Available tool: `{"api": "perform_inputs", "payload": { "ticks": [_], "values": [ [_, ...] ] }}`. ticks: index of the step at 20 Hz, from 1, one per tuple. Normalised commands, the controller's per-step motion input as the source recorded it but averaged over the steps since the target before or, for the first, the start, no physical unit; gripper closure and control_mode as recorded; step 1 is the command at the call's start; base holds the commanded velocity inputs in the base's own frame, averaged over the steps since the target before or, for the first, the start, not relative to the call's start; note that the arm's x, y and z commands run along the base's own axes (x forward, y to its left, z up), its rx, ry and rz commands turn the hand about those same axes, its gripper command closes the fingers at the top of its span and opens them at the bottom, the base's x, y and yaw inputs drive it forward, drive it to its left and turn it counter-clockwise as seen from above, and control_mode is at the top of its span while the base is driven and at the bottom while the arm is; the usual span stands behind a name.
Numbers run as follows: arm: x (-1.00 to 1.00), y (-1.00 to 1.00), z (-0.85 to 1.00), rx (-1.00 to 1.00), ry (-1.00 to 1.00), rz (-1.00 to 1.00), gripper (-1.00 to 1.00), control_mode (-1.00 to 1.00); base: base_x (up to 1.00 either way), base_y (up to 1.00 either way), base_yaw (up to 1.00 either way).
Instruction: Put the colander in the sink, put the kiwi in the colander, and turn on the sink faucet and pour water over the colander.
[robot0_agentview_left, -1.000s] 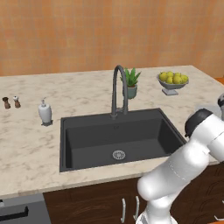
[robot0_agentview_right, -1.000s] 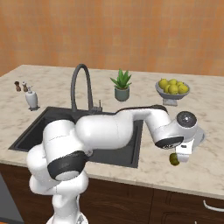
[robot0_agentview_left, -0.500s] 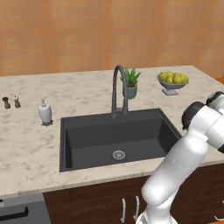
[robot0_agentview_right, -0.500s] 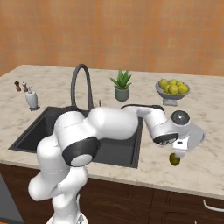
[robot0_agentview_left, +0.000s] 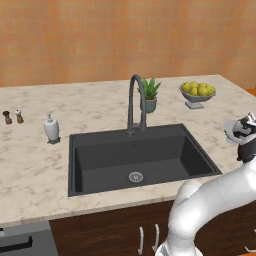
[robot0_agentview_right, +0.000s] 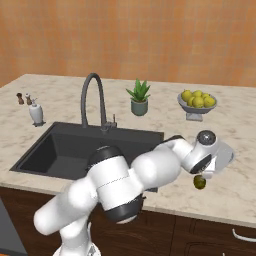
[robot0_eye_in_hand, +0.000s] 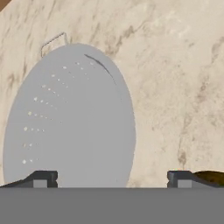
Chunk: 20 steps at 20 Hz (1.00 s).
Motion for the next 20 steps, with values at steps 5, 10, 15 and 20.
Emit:
{"api": "perform_inputs", "payload": {
  "ticks": [5, 10, 15, 20],
  "values": [
    [0.31, -0.17, -0.23, 0.0, 0.0, 0.03, -1.0, -1.0, 0.0, 0.0, 0.0],
    [0.28, -0.01, -0.41, 0.0, 0.04, 0.01, -1.0, -1.0, 0.0, 0.0, 0.0],
    [0.19, 0.0, -0.32, 0.0, 0.01, 0.0, 1.0, -1.0, 0.0, 0.0, 0.0],
    [0.0, 0.0, -0.33, 0.0, 0.0, 0.0, 1.0, -1.0, 0.0, 0.0, 0.0]
  ]
}}
